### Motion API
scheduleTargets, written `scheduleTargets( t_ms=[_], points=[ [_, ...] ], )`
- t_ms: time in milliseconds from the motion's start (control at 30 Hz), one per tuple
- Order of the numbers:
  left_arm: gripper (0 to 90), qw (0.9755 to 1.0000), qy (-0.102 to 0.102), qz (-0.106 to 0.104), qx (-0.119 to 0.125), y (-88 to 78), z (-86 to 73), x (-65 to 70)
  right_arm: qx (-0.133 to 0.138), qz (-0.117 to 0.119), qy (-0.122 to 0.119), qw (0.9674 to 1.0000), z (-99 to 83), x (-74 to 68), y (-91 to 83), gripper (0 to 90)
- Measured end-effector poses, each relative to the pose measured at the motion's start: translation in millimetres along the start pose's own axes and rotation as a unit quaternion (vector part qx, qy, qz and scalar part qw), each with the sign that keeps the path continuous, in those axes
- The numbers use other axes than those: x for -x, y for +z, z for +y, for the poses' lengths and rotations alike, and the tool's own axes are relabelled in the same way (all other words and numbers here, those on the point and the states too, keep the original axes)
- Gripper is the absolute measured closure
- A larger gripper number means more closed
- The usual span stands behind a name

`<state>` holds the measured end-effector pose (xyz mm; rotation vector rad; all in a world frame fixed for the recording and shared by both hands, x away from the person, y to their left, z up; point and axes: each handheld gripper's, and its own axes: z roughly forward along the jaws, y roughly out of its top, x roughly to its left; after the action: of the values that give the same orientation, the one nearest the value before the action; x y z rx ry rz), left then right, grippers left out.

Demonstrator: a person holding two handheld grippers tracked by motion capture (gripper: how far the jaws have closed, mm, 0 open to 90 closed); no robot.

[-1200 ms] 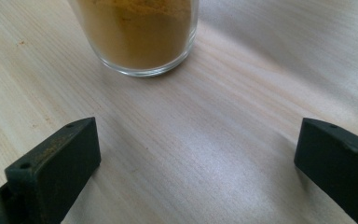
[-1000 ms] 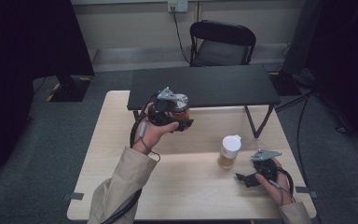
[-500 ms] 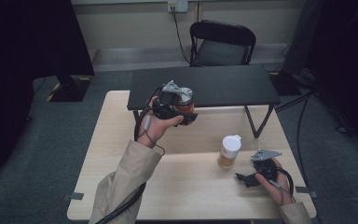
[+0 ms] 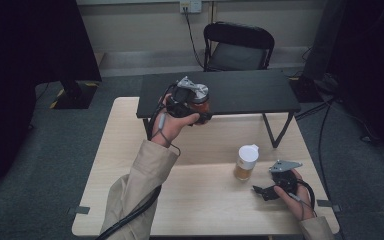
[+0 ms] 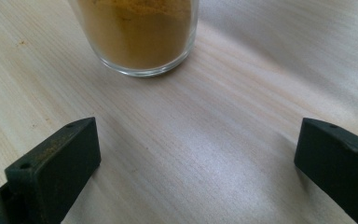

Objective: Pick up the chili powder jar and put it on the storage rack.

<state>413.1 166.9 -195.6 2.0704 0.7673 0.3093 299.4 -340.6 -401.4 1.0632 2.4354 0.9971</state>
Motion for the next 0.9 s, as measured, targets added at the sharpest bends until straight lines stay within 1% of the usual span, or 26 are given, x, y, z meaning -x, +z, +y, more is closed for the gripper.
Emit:
scheduleTargets(
  t_ms=[167, 300, 400, 567, 667, 900],
  points=[
    [30.4, 1.0000, 0.001, 0.006, -0.004, 3.7, 3.6, -1.8, 0.000, 0.000, 0.000, 1.0000, 0.0, 0.0, 0.0, 0.0],
    [30.4, 0.9999, -0.007, 0.010, -0.005, 7.5, 4.3, -4.6, 0.000, 0.000, 0.000, 1.0000, 0.0, 0.0, 0.0, 0.0],
    [30.4, 0.9998, -0.008, 0.016, -0.011, 10.1, 6.7, -5.5, 0.000, 0.000, 0.000, 1.0000, 0.0, 0.0, 0.0, 0.0],
    [30.4, 0.9997, -0.015, 0.016, -0.010, 13.3, 8.2, -11.7, 0.000, 0.000, 0.000, 1.0000, 0.0, 0.0, 0.0, 0.0],
    [30.4, 0.9995, -0.013, 0.023, -0.015, 16.1, 12.1, -11.3, 0.000, 0.000, 0.000, 1.0000, 0.1, 0.0, 0.0, 0.0],
    [30.4, 0.9991, -0.020, 0.036, -0.012, 22.2, 15.1, -13.4, 0.000, 0.000, 0.000, 1.0000, 0.1, 0.0, 0.0, 0.0]
  ],
)
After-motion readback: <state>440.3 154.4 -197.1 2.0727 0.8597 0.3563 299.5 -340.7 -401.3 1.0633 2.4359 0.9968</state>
